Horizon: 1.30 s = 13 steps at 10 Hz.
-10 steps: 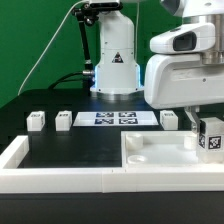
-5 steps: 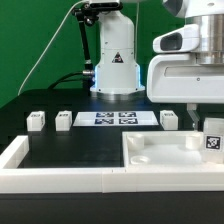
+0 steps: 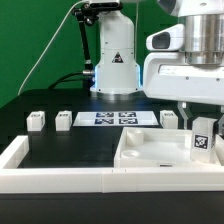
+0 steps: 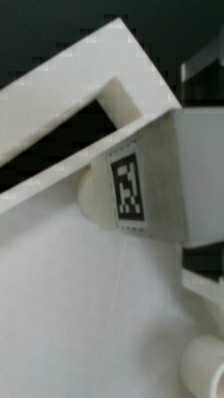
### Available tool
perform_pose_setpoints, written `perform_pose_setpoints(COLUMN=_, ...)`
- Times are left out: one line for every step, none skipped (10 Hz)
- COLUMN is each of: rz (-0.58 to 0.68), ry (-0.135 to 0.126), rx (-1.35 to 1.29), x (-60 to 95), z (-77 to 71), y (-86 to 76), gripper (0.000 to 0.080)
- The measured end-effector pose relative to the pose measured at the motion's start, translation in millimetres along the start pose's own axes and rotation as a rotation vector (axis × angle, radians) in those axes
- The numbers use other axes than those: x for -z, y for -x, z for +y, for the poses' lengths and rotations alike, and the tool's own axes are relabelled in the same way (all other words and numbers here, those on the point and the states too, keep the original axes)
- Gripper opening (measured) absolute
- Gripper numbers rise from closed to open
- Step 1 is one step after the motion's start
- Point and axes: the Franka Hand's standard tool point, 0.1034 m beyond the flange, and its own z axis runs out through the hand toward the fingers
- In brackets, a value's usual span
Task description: Assemble square table
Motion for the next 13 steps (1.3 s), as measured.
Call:
perform_pose_setpoints(rz=0.000, ry=-0.002, rx=0.011, x=0.6, z=-1.0, y=0.6, gripper=0.0308)
perform_pose_setpoints(rz=0.002, ry=-0.010, rx=0.048, x=6.4, z=-3.9, y=1.3, gripper=0.0532)
perform_pose_setpoints(rz=0.005, ry=-0.018, rx=0.073, x=13.1, z=-5.6, y=2.1, gripper=0.0532)
perform_pose_setpoints(rz=0.006, ry=-0.023, rx=0.117, x=21.4, z=-5.7, y=3.3, gripper=0.0630)
perform_pose_setpoints(rz=0.011, ry=-0.035, rx=0.217, x=34.7, z=-4.0, y=6.4, gripper=0.0644)
perform_pose_setpoints(rz=0.008, ry=-0.037, rx=0.237, x=39.8, z=-2.2, y=9.5, gripper=0.0648)
perform_pose_setpoints(rz=0.009, ry=-0.039, rx=0.256, x=42.8, z=-0.5, y=9.0, gripper=0.0648)
perform_pose_setpoints(rz=0.011, ry=-0.041, rx=0.276, x=46.1, z=3.1, y=7.4, gripper=0.0649)
perform_pose_setpoints(rz=0.010, ry=-0.040, rx=0.275, x=45.1, z=3.1, y=7.8, gripper=0.0649)
perform_pose_setpoints(rz=0.010, ry=-0.039, rx=0.275, x=44.3, z=3.2, y=8.0, gripper=0.0649)
perform_pose_setpoints(rz=0.010, ry=-0.039, rx=0.275, x=44.1, z=3.2, y=8.1, gripper=0.0649)
perform_pose_setpoints(rz=0.009, ry=-0.039, rx=0.275, x=43.8, z=3.3, y=8.2, gripper=0.0649)
perform_pose_setpoints(rz=0.009, ry=-0.039, rx=0.275, x=43.7, z=3.3, y=8.2, gripper=0.0649)
